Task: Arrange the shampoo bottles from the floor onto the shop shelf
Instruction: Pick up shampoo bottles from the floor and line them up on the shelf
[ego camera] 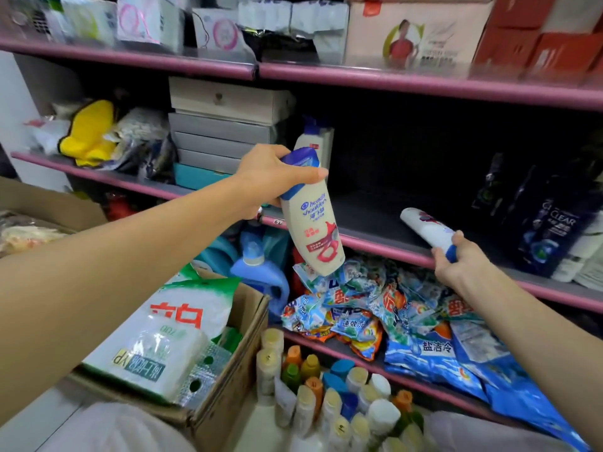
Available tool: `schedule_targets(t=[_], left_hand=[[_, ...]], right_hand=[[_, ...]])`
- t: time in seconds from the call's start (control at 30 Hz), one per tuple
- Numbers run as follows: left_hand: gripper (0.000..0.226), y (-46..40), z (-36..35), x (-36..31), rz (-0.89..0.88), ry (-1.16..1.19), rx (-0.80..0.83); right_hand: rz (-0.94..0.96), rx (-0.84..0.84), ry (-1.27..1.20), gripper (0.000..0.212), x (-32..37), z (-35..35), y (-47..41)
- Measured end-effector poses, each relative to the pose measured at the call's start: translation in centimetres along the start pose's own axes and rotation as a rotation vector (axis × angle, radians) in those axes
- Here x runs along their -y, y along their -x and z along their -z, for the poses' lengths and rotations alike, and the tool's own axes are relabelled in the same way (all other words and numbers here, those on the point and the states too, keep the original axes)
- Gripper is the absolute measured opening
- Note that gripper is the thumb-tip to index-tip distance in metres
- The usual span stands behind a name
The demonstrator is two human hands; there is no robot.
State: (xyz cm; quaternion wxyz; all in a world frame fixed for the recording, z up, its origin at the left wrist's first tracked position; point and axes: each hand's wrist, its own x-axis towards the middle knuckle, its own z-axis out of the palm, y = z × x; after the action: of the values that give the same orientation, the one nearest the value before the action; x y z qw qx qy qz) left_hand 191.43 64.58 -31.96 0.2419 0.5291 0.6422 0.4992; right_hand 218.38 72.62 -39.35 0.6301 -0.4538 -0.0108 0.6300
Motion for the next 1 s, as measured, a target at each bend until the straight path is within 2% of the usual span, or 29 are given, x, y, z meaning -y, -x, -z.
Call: schedule_targets(t=[0.07,0.13,0.17,0.2,0.27,0.33,0.4,0.5,0.6,0.73,0.8,0.87,0.93,1.0], left_hand=[[0.037,0.0,-0.2,-0.4,-0.028,0.015,0.032],[0.04,0.3,-0.6,-1.0,-0.061,0.03,0.075],[0.045,0.5,-0.8,-1.3,-0.071,0.027,0.101],[0.051,0.8,-1.1,-1.6,-0.081,0.016,0.129],[0.064,1.7,-1.9,-1.8,-0.108,-0.005,0.174],[0.063,2.8,-2.7,-1.9,-0.136,-0.003,0.214],[0.054,3.6,-3.3,-1.9,-0.151,0.012,0.234],[0.039,4.5,-3.5,-2.3,-0.175,0.017,0.26],[0.032,5.5,-3.4,-3.5,-0.223,0.019,0.277],[0.044,6.7,-3.2,-4.8,-0.241,0.025,0.206],[0.052,7.4,-2.9,-4.6,-0.184,0.049,0.226],[0.039,8.1,-3.0,-3.5,-0.113,0.116,0.279],[0.018,8.3,-3.2,-1.7,-0.092,-0.013,0.283],[0.031,8.4,-3.7,0.5,-0.103,-0.138,0.318]], right_hand=[[-0.052,0.076,0.192,0.049,-0.6,0.2,0.0],[-0.114,0.285,0.499,0.031,-1.6,0.5,1.2],[-0.099,0.427,0.667,0.033,-2.2,0.6,2.1],[-0.021,0.587,0.849,0.046,-2.7,0.6,3.1],[0.262,0.884,1.207,0.07,-3.8,0.7,4.7],[0.458,1.055,1.343,0.06,-4.9,0.6,6.0],[0.462,1.118,1.329,0.049,-5.2,1.0,6.9],[0.461,1.142,1.299,0.044,-5.1,2.1,7.9],[0.508,1.08,1.228,0.042,-5.0,2.8,9.1],[0.507,1.008,1.125,0.041,-4.6,2.9,10.7],[0.492,0.963,1.088,0.041,-4.4,2.7,10.9],[0.478,0.902,1.048,0.04,-4.2,2.2,10.9],[0.473,0.855,1.01,0.038,-4.1,1.6,10.6],[0.477,0.817,0.978,0.037,-4.3,0.7,9.9]])
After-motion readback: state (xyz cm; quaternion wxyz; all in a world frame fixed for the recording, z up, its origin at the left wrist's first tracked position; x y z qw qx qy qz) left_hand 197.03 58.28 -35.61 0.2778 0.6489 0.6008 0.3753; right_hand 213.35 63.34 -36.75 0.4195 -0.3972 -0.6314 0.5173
